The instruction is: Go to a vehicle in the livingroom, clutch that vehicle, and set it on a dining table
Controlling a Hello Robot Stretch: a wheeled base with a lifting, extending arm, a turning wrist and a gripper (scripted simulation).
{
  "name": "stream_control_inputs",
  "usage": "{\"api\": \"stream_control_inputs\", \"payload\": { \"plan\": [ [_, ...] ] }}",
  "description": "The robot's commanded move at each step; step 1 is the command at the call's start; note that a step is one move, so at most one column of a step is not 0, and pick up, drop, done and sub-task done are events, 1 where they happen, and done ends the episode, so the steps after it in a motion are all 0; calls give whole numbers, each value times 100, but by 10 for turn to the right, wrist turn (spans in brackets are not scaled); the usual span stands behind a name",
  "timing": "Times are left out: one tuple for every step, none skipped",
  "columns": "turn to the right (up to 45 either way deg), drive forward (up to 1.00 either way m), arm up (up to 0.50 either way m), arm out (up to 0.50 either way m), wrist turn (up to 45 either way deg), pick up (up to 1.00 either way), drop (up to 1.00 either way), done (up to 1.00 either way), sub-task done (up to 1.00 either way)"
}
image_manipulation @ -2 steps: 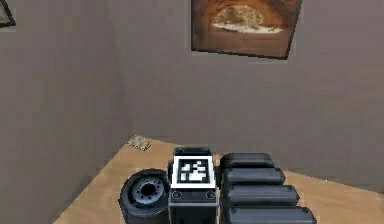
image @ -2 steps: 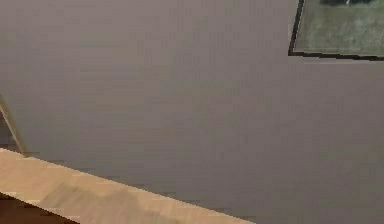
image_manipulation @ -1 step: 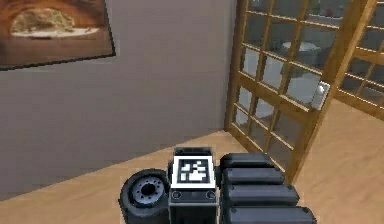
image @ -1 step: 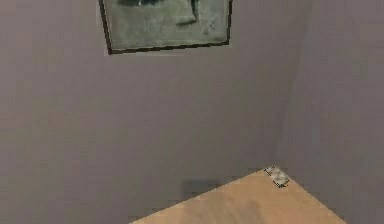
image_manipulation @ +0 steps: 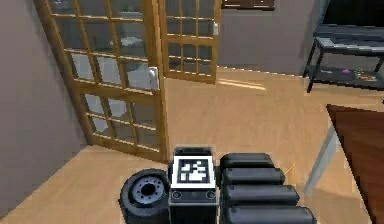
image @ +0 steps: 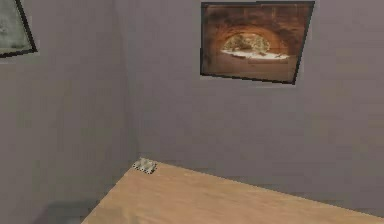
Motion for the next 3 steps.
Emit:
{"api": "stream_control_inputs", "payload": {
  "plan": [
    [90,0,0,0,0,0,0,0,0],
    [-450,0,0,0,0,0,0,0,0],
    [-450,0,0,0,0,0,0,0,0]
  ]
}}
